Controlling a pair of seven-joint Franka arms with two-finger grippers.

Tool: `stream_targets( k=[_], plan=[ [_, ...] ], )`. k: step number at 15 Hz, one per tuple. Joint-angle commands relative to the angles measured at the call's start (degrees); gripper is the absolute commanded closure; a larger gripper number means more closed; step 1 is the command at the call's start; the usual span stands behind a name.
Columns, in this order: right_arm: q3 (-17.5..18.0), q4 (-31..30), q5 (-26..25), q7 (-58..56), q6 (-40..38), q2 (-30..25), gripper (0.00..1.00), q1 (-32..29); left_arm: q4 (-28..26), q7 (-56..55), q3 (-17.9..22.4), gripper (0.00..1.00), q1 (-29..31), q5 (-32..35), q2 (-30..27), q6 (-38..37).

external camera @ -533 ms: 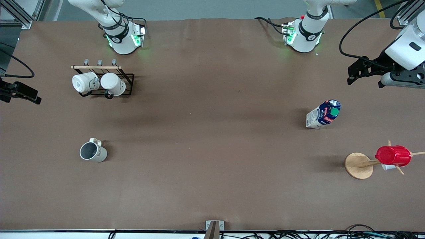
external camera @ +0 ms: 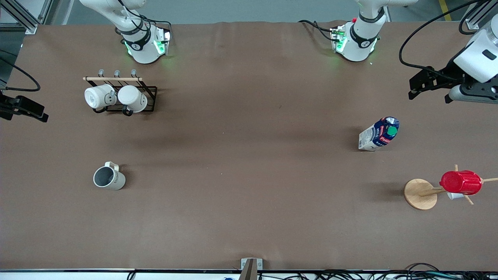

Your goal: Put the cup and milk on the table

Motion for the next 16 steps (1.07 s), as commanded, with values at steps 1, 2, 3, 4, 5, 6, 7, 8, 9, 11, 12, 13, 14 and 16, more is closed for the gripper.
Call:
stream_targets(
  k=[1,2,3,4,5,6,7,8,9,11,12,13,14,16],
  plan=[
    [-0.29,-1.03,-0.68,-0.42,0.76,-0.97,0.0,0.27,0.2,0.62,0.52,0.0,0.35,-1.05,-0.06,0.03],
    [-0.2,-0.94,-0.34,-0.51,1.02,0.43,0.0,-0.08,0.2,0.27,0.52,0.0,0.35,-1.05,-0.06,0.03],
    [-0.29,-0.94,0.01,-0.51,2.33,1.23,0.0,-0.26,0.11,0.61,0.52,0.0,0.27,-0.88,0.12,0.03],
    [-0.29,-1.02,0.36,-0.6,5.21,2.28,0.0,-0.26,0.02,0.62,0.52,0.0,0.09,-0.61,0.29,0.03],
    [-0.29,-1.37,0.46,-0.95,7.07,3.25,0.0,-0.26,-0.5,0.62,0.52,0.0,0.09,-0.44,0.38,0.12],
    [-0.29,-1.38,0.46,-3.56,8.39,5.17,0.0,-0.35,-1.46,0.62,0.61,0.0,0.26,-0.44,0.3,0.55],
    [-0.64,-1.46,0.54,-6.89,9.63,6.93,0.0,-1.05,-2.52,0.62,0.61,0.0,0.35,-0.44,0.3,1.43],
    [-1.25,-1.55,1.59,-9.19,10.77,9.12,0.0,-1.58,-4.27,0.62,0.78,0.0,0.44,-0.44,0.3,2.91],
    [-2.04,-1.73,3.95,-9.82,11.22,11.67,0.0,-2.02,-6.02,0.62,1.74,0.0,0.53,-0.44,0.21,4.67],
    [-4.24,-1.9,7.56,-11.22,13.75,16.77,0.0,-2.28,-11.29,0.7,2.89,0.0,0.62,-0.61,-0.14,10.19],
    [-4.25,-2.43,7.75,-13.24,15.51,18.79,0.0,-2.28,-14.8,0.79,3.16,0.0,0.53,-0.7,-0.41,13.7],
    [-4.25,-3.56,7.75,-14.21,18.05,20.21,0.0,-2.2,-17.44,1.05,3.16,0.0,0.53,-0.52,-0.41,15.91],
    [-4.33,-5.92,7.75,-14.4,21.73,20.57,0.0,-1.85,-19.56,1.92,3.16,0.0,0.53,-0.44,-0.32,17.5],
    [-4.33,-12.33,7.49,-14.66,30.86,20.57,0.0,-1.23,-23.86,4.56,3.25,0.0,0.62,-0.52,0.03,22.41]
  ],
)
